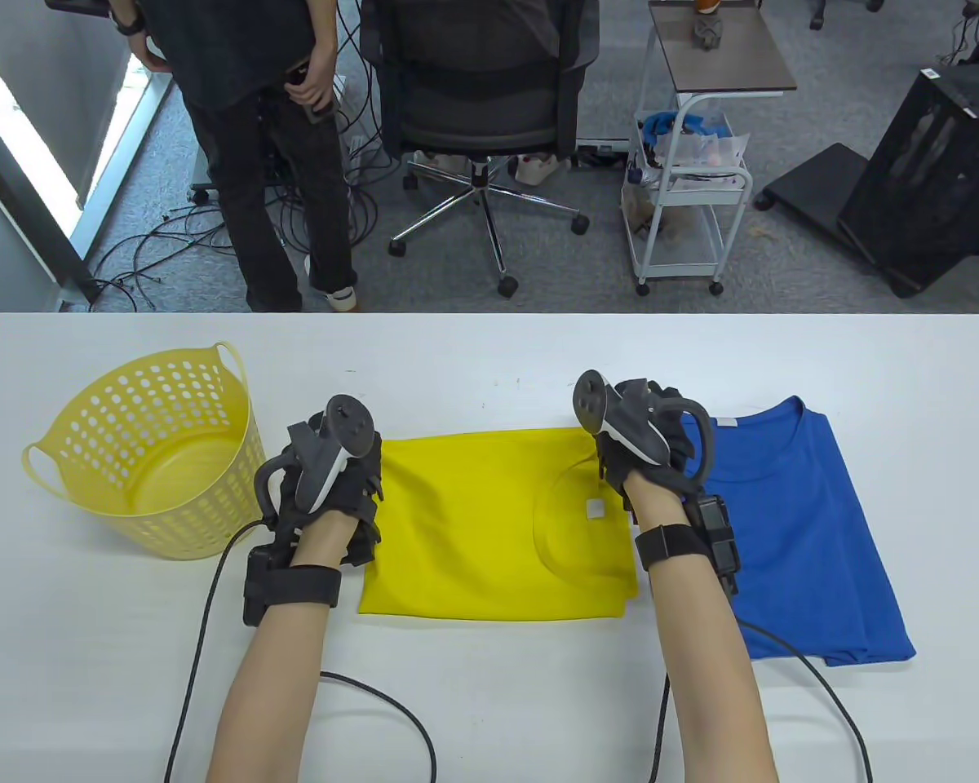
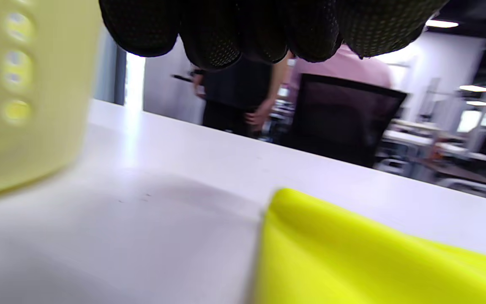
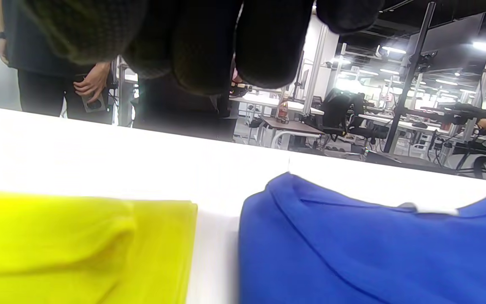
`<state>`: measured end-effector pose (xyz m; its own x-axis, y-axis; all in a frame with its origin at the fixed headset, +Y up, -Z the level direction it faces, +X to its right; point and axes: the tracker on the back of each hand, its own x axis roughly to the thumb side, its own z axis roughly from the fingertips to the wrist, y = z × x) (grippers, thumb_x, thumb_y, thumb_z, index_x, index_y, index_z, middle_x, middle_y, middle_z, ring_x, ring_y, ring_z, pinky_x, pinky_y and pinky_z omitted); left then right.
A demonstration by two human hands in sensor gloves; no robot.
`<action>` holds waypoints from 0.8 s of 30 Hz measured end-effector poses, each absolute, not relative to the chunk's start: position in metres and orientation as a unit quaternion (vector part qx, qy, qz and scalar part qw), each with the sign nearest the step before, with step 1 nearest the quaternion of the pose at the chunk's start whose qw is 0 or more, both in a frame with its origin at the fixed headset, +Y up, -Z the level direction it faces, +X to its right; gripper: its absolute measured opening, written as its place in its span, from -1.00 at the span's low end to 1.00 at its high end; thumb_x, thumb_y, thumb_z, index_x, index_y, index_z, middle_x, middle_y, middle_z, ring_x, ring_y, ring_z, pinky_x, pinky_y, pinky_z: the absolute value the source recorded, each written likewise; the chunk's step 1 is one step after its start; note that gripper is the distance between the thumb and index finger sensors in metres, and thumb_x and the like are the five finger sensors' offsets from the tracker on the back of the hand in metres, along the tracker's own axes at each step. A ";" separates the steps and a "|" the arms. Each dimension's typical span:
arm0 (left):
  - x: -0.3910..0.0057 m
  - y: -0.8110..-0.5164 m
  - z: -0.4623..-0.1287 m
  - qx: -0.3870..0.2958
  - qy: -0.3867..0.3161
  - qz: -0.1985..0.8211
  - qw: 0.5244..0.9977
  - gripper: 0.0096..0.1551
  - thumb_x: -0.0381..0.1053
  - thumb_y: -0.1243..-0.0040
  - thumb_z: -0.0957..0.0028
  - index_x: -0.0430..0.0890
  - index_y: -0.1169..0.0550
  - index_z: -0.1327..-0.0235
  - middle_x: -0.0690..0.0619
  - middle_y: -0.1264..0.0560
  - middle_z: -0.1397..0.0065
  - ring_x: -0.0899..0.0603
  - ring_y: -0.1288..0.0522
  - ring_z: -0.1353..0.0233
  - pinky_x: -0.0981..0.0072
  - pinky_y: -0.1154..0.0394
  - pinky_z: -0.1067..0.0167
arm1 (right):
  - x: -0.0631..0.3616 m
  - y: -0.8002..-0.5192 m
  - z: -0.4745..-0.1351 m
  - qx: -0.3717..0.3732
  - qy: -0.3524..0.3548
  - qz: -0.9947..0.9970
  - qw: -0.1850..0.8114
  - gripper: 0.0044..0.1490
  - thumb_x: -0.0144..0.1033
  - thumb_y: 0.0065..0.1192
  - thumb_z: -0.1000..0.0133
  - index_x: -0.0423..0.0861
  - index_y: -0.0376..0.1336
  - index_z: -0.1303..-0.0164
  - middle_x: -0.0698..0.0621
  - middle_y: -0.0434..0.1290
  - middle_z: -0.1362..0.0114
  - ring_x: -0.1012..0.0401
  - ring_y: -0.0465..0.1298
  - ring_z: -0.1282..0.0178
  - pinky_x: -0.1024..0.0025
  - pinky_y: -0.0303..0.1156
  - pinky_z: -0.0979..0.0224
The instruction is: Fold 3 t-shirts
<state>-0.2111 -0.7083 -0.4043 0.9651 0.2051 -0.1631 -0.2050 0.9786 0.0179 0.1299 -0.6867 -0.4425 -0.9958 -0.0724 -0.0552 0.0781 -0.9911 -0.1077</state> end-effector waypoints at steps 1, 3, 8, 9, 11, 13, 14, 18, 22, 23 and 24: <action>-0.208 -0.711 -0.401 -0.015 0.053 0.111 0.992 -0.45 0.26 -0.11 0.08 0.20 -0.41 -0.21 0.13 -0.32 -0.42 -0.09 -0.32 -0.45 0.05 -0.38 -0.38 | 0.131 -0.685 -0.440 0.025 0.057 -0.997 0.037 -0.42 -0.09 0.32 0.08 0.12 0.36 -0.19 0.06 0.51 -0.31 -0.03 0.47 -0.36 -0.18 0.18 -0.50; -0.199 -0.726 -0.391 -0.088 -0.045 0.126 0.987 -0.41 0.23 -0.13 0.08 0.26 -0.37 -0.28 0.20 -0.22 -0.54 -0.07 -0.19 -0.58 -0.06 -0.29 -0.47 | 0.134 -0.679 -0.428 0.017 0.068 -0.997 0.032 -0.42 -0.07 0.31 0.08 0.12 0.37 -0.18 0.06 0.52 -0.30 -0.02 0.49 -0.35 -0.17 0.20 -0.49; -0.187 -0.785 -0.360 -0.202 -0.099 0.028 0.974 -0.34 0.18 -0.04 0.04 0.33 -0.19 -0.37 0.22 -0.11 -0.60 -0.01 -0.06 -0.62 -0.09 -0.17 -0.54 | 0.126 -0.676 -0.391 0.001 0.059 -0.998 -0.011 -0.40 -0.05 0.31 0.07 0.11 0.36 -0.20 0.04 0.51 -0.31 -0.04 0.48 -0.34 -0.18 0.19 -0.49; -0.186 -0.786 -0.358 -0.244 -0.096 0.032 0.965 -0.32 0.21 0.13 -0.02 0.37 0.01 -0.40 0.25 0.08 -0.62 0.02 0.12 -0.65 -0.05 0.01 -0.61 | 0.123 -0.676 -0.384 -0.003 0.058 -0.998 -0.011 -0.40 -0.05 0.31 0.07 0.11 0.36 -0.21 0.03 0.51 -0.31 -0.04 0.48 -0.34 -0.18 0.20 -0.49; -0.195 -0.784 -0.347 -0.201 -0.081 0.066 0.974 -0.34 0.21 0.04 -0.01 0.37 -0.08 -0.39 0.24 0.01 -0.62 0.01 0.06 -0.64 -0.04 -0.02 -0.59 | 0.117 -0.676 -0.369 -0.017 0.057 -0.998 -0.005 -0.40 -0.03 0.31 0.07 0.11 0.35 -0.21 0.03 0.51 -0.32 -0.04 0.49 -0.34 -0.19 0.20 -0.48; -0.200 -0.778 -0.338 -0.191 -0.056 0.063 0.978 -0.35 0.21 -0.09 0.07 0.33 -0.25 -0.35 0.19 -0.14 -0.59 -0.04 -0.08 -0.61 -0.08 -0.17 -0.53 | 0.110 -0.680 -0.354 -0.023 0.047 -0.999 0.001 -0.38 -0.02 0.30 0.07 0.11 0.35 -0.22 0.02 0.51 -0.33 -0.05 0.49 -0.34 -0.19 0.20 -0.48; -0.200 -0.777 -0.336 -0.202 -0.053 0.053 0.977 -0.34 0.23 -0.07 0.06 0.34 -0.23 -0.36 0.19 -0.13 -0.59 -0.04 -0.07 -0.61 -0.07 -0.18 -0.53 | 0.109 -0.681 -0.351 -0.024 0.044 -0.999 0.001 -0.38 -0.02 0.30 0.07 0.12 0.34 -0.23 0.03 0.51 -0.33 -0.05 0.48 -0.34 -0.19 0.20 -0.48; -0.203 -0.771 -0.313 -0.215 -0.040 0.022 0.976 -0.31 0.30 -0.04 0.06 0.33 -0.22 -0.39 0.15 -0.15 -0.59 -0.07 -0.13 -0.59 -0.03 -0.27 -0.50 | 0.097 -0.698 -0.330 -0.040 0.018 -0.999 -0.013 -0.35 0.00 0.30 0.07 0.11 0.33 -0.26 0.00 0.49 -0.36 -0.07 0.47 -0.35 -0.20 0.19 -0.47; -0.198 -0.767 -0.296 -0.210 -0.046 0.007 0.977 -0.33 0.33 -0.04 0.08 0.31 -0.29 -0.37 0.13 -0.24 -0.54 -0.09 -0.21 -0.53 0.01 -0.33 -0.45 | 0.078 -0.723 -0.312 -0.079 -0.021 -0.997 0.000 -0.31 0.03 0.30 0.08 0.12 0.29 -0.30 -0.01 0.45 -0.40 -0.08 0.45 -0.38 -0.21 0.19 -0.48; -0.196 -0.766 -0.294 -0.213 -0.047 -0.001 0.976 -0.33 0.33 -0.04 0.08 0.30 -0.29 -0.38 0.12 -0.25 -0.53 -0.10 -0.23 -0.52 0.01 -0.35 -0.43 | 0.074 -0.727 -0.310 -0.091 -0.008 -0.996 0.005 -0.32 0.03 0.31 0.09 0.12 0.31 -0.28 0.01 0.47 -0.38 -0.06 0.48 -0.35 -0.18 0.22 -0.45; -0.192 -0.764 -0.291 -0.222 -0.044 -0.013 0.974 -0.33 0.33 -0.04 0.08 0.30 -0.29 -0.37 0.12 -0.26 -0.52 -0.10 -0.24 -0.51 0.02 -0.36 -0.43 | 0.070 -0.731 -0.306 -0.102 0.011 -0.995 0.014 -0.32 0.03 0.31 0.09 0.12 0.32 -0.27 0.02 0.49 -0.36 -0.05 0.50 -0.33 -0.17 0.25 -0.43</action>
